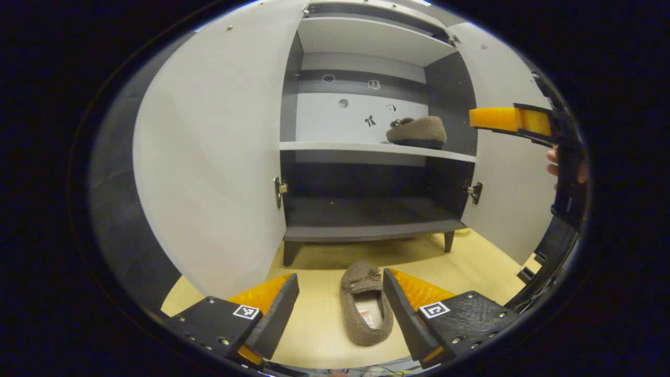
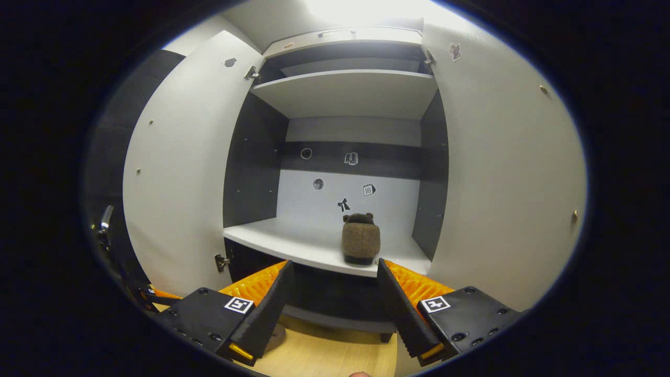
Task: Grab one shoe with the right hand and put it into the shoe cabinet, grab the other shoe with the left hand and put it into the shoe cabinet; then close the right door with the right hand and the left door with the left hand.
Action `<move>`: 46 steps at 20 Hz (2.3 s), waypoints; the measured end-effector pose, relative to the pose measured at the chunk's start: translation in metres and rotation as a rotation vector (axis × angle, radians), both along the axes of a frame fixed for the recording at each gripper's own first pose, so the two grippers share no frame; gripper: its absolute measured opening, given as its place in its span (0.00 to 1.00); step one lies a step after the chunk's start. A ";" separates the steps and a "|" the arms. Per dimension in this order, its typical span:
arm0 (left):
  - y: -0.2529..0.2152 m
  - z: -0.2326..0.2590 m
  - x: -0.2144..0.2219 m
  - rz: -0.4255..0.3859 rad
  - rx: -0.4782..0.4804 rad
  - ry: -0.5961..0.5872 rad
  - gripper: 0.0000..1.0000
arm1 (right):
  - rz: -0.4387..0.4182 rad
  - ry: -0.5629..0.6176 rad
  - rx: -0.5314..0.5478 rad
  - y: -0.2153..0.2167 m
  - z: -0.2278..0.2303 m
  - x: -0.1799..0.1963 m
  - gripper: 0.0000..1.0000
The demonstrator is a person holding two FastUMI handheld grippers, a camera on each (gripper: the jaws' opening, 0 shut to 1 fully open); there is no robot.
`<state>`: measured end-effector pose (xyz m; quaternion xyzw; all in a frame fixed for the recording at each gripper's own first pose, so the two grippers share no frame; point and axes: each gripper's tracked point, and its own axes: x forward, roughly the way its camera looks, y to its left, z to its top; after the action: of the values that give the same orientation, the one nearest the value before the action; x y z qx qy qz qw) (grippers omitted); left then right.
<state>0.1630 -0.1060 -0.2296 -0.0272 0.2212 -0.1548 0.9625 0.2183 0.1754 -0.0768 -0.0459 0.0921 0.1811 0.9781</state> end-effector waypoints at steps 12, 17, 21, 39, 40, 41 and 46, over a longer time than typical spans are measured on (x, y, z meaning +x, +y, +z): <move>-0.015 -0.128 0.007 -0.009 0.087 0.309 0.94 | -0.009 0.160 0.004 -0.031 -0.054 -0.061 1.00; -0.019 -0.158 0.011 -0.006 0.094 0.397 1.00 | -0.009 0.204 -0.009 -0.038 -0.068 -0.075 1.00; -0.033 -0.158 0.005 -0.042 0.059 0.427 0.66 | -0.014 0.199 -0.004 -0.044 -0.064 -0.074 0.97; -0.034 -0.099 0.038 0.008 0.039 0.191 0.02 | -0.009 0.202 0.008 -0.049 -0.059 -0.088 1.00; -0.034 -0.094 0.040 0.008 0.037 0.166 0.01 | -0.007 0.200 0.008 -0.050 -0.058 -0.090 1.00; -0.034 -0.089 0.043 0.011 0.036 0.144 0.02 | -0.005 0.197 0.006 -0.050 -0.057 -0.091 1.00; -0.036 -0.042 0.055 0.037 -0.026 0.048 0.01 | 0.004 0.189 0.002 -0.049 -0.051 -0.101 1.00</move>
<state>0.2180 -0.1420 -0.2712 -0.0474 0.2417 -0.1389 0.9592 0.1178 0.1268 -0.1280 -0.0279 0.1836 0.1866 0.9647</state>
